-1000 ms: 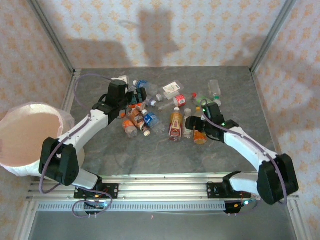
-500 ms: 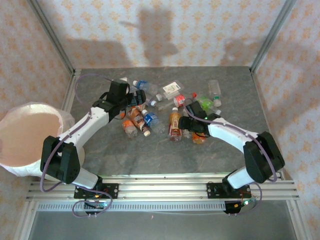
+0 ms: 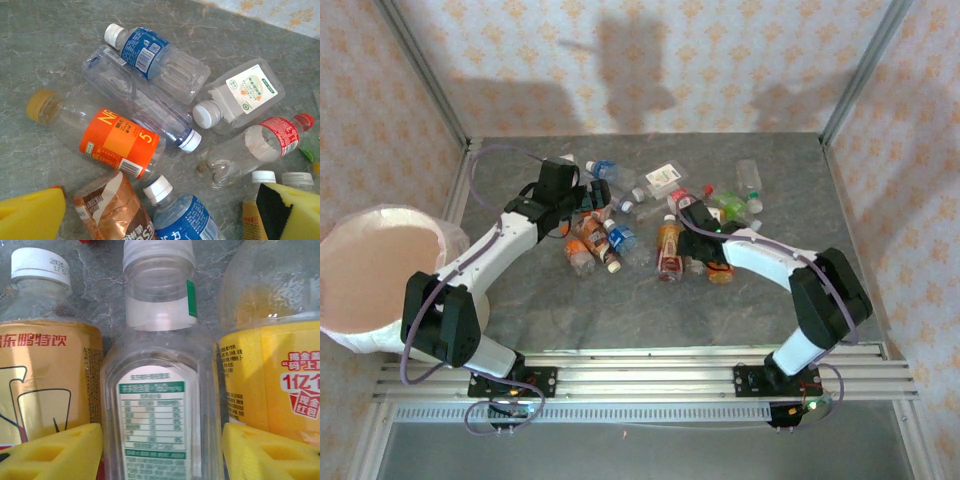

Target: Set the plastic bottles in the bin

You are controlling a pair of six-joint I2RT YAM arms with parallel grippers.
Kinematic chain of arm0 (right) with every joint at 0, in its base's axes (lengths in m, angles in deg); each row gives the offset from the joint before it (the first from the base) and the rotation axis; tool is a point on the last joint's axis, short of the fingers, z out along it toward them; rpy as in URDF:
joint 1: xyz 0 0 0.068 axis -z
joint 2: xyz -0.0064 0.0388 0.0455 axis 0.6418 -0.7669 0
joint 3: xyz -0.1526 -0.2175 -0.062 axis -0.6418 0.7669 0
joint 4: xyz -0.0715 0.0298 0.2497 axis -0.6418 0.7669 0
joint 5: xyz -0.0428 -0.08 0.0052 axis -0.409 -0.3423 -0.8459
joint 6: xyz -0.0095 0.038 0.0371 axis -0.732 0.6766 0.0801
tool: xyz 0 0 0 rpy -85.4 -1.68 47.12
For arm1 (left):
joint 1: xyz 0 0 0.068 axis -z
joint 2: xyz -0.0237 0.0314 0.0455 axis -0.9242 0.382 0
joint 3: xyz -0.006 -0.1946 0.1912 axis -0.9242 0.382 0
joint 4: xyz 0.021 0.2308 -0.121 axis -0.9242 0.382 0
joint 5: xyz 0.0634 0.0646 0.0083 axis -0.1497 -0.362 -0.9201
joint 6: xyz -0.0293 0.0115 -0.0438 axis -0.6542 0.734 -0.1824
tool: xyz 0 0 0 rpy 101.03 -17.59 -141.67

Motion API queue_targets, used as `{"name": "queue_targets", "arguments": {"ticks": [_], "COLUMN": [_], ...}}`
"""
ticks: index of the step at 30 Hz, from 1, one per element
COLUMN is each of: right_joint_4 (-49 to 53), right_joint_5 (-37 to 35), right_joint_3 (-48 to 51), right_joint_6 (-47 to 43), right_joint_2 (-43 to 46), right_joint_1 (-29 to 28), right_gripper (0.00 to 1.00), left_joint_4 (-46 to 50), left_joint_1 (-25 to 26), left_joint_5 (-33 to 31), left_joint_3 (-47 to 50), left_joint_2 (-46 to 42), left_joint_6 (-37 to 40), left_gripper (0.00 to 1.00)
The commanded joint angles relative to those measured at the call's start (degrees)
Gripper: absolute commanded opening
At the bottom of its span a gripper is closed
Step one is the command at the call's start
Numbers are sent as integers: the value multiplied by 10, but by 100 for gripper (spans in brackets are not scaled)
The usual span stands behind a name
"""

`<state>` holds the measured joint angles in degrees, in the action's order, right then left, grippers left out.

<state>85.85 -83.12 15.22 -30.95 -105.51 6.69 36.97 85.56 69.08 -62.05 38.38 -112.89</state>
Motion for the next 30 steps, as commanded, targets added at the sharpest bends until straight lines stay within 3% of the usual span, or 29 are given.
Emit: {"name": "queue_targets", "arguments": {"ticks": [1,14,21,30], "right_joint_4": [22,-16,5,-12], "right_joint_5": [-18,-41,-25,41], "right_joint_3": [8,20,40,68], "right_joint_6": [10,-13,1,-4], "right_joint_2": [-41,17,46,51], "right_joint_1": [-2,-3,-3,-3], "right_gripper": [68,58,73,75], "left_joint_4": [19,24,29,31], "left_joint_1": [2,2,1,2], "left_joint_5": [-11,-23,-24,-24], "left_joint_3": [-22,-24,-28,-29], "left_joint_2": [9,14,13,16], "left_joint_6": [7,20,23,23], "left_gripper": [100,100,100,100]}}
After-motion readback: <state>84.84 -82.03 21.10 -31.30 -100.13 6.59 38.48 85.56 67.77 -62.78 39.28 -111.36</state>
